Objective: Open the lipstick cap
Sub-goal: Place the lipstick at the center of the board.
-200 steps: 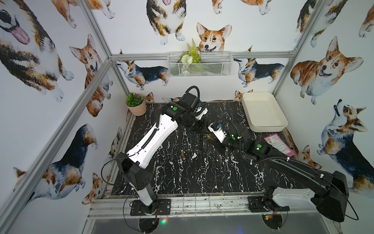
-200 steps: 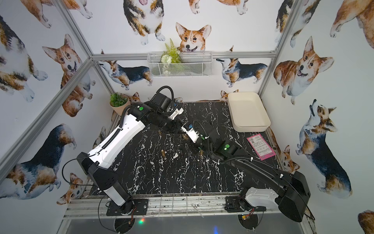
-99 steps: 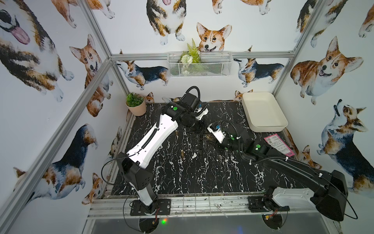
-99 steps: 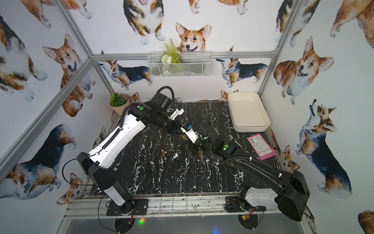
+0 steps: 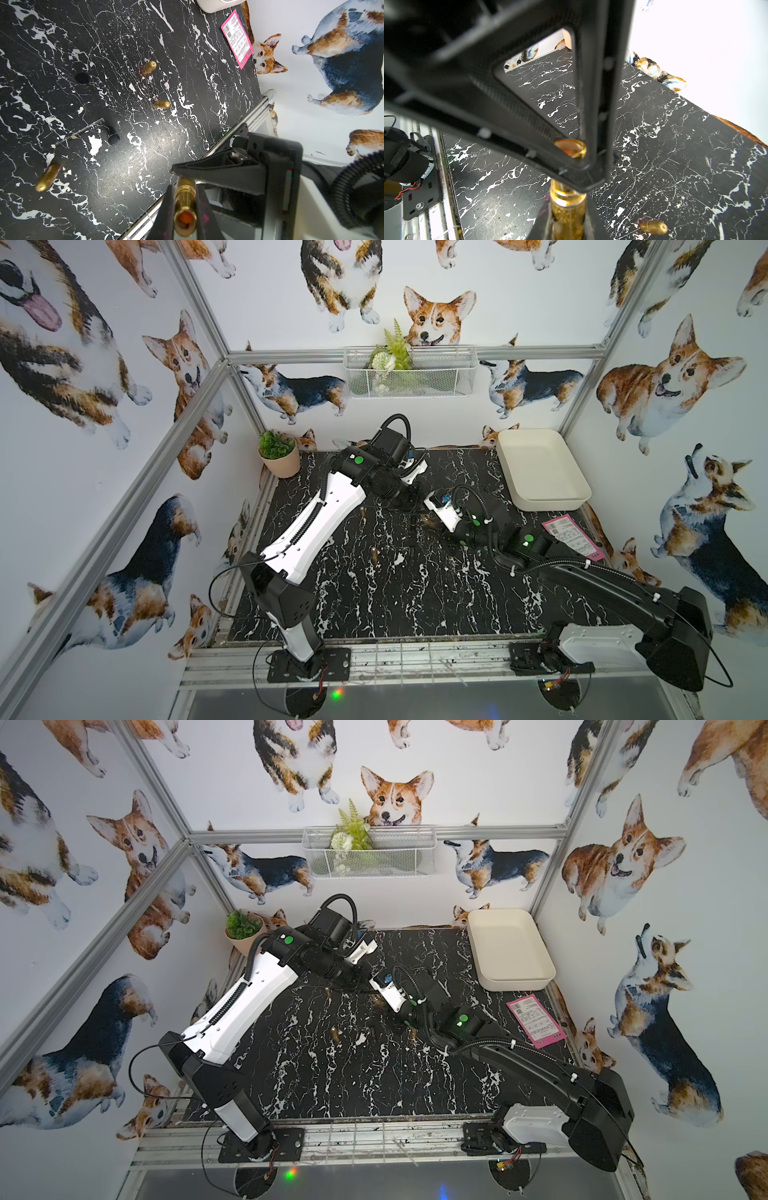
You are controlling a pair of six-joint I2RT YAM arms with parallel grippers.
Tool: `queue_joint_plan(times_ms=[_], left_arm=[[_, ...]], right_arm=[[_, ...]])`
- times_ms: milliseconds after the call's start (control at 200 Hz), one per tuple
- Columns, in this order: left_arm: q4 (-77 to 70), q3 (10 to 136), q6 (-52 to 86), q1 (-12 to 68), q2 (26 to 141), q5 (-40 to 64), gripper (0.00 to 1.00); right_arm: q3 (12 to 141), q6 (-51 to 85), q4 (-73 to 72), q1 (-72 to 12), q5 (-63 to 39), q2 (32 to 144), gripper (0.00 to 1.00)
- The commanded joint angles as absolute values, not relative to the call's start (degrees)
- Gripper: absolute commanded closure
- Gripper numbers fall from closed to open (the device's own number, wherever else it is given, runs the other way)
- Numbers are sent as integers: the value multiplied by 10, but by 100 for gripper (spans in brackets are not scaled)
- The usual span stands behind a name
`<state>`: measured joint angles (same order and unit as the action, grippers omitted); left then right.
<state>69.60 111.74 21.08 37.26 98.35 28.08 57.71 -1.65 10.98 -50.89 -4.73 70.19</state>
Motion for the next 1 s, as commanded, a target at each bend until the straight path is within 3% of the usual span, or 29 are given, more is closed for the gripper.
queue_joint_plan(times_ms=[0,105,210,275,420,656,696,991], left_arm=[[727,1128,204,371,986,262,91],[735,1142,204,371,989,250,91],[742,1158,205,368,993,250,91],[749,1169,202,368,997,245,91],[766,1192,197,355,1005,220,90],[805,1250,178,334,1050,97,89],[801,1250,176,330,1060,82,89],[722,1211,173,285,1136,29,90]], right_arm=[[583,-18,102,-508,-31,700,70],[580,-19,101,-508,-28,697,54],[575,-21,97,-508,-27,693,48],[573,-23,95,-508,-25,689,38],[563,-23,99,-508,-13,674,38],[538,-19,110,-508,14,610,38],[536,-19,114,-508,18,600,34],[530,-19,161,-508,47,553,33]])
